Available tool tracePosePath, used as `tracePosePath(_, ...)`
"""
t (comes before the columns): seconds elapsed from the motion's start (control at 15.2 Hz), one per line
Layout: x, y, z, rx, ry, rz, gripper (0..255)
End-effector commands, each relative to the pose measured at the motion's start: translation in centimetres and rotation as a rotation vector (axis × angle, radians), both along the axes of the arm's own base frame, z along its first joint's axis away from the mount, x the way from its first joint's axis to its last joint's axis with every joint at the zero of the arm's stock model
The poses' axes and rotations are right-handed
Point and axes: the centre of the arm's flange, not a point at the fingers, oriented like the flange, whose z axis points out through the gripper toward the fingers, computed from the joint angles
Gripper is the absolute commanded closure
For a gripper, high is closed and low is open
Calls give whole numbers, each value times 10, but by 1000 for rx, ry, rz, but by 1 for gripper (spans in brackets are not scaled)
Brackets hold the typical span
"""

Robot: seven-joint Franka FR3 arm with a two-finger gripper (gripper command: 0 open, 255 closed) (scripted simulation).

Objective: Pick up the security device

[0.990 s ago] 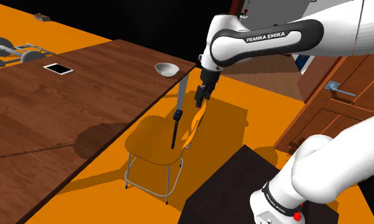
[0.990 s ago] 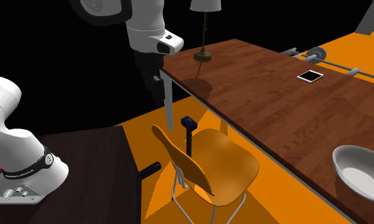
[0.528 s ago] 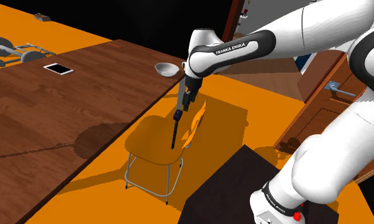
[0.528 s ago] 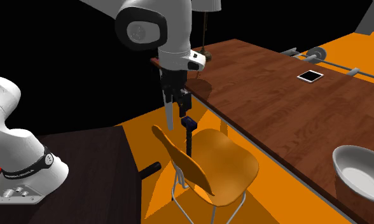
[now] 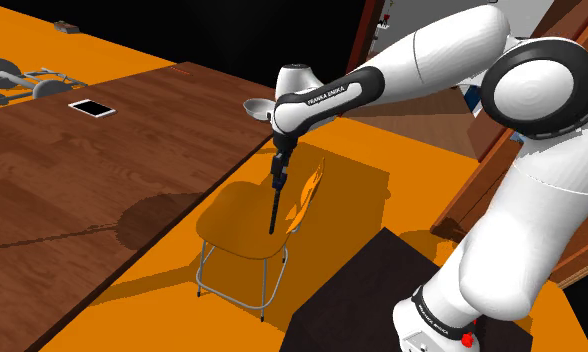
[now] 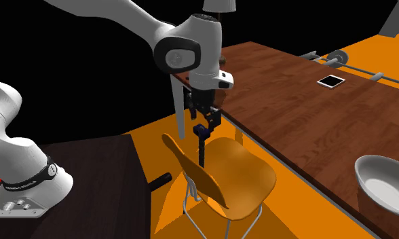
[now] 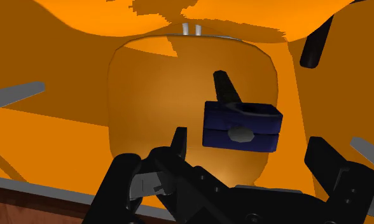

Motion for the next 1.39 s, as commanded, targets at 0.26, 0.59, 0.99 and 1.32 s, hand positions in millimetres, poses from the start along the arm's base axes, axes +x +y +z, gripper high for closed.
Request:
tracePosePath(0.26, 1, 1, -29, 0, -1, 2, 0)
tracePosePath(0.59, 2, 1, -28, 0, -1, 2, 255)
tracePosePath(0.99, 1, 1, -29, 0, -1, 2, 255)
tracePosePath(1.32, 1, 1, -3, 0, -1, 2, 255)
